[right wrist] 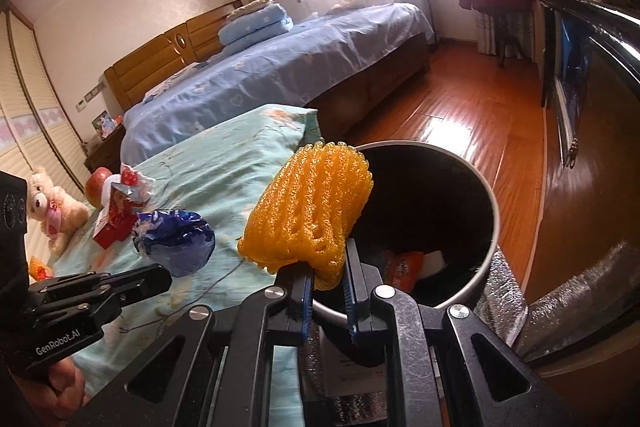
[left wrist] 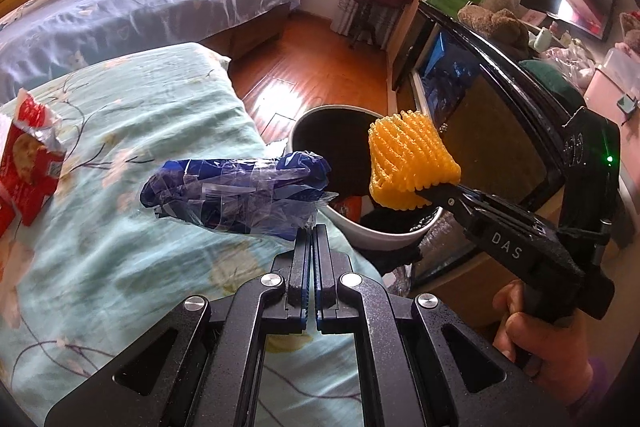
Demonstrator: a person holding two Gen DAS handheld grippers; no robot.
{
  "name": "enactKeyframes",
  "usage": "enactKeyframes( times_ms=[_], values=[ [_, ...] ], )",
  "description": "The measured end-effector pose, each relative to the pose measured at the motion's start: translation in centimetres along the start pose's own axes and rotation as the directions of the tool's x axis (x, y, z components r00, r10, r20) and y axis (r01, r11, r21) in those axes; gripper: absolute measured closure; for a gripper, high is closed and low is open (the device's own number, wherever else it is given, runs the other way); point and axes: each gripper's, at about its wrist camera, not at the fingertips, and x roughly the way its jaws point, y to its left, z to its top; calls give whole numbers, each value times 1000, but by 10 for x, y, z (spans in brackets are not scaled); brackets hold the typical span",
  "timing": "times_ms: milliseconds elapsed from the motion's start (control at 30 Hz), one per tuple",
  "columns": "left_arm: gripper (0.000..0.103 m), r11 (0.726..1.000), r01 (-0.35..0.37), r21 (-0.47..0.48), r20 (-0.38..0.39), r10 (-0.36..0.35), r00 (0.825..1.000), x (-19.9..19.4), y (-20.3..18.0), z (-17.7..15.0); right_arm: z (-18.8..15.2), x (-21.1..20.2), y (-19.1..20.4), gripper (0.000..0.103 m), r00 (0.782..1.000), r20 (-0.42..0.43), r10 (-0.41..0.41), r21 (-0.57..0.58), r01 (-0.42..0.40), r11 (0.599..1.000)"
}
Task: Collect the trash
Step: 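Carry the blue bag and orange mesh sleeve over the trash bin with both grippers, then open both grippers to drop the blue bag and mesh sleeve into the bin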
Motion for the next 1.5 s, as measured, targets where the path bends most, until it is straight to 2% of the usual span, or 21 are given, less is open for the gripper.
enactKeyframes(
  times_ms=[600, 1500],
  values=[
    [102, 999, -10, 34, -19, 11, 1000, 16, -12, 10, 6, 5, -16, 90, 1000, 3, -30, 11, 30, 999],
    [102, 996, 10, 85, -66, -4, 998, 56, -36, 33, 21, 23, -45, 90, 993, -42, -106, -19, 106, 994]
  ],
)
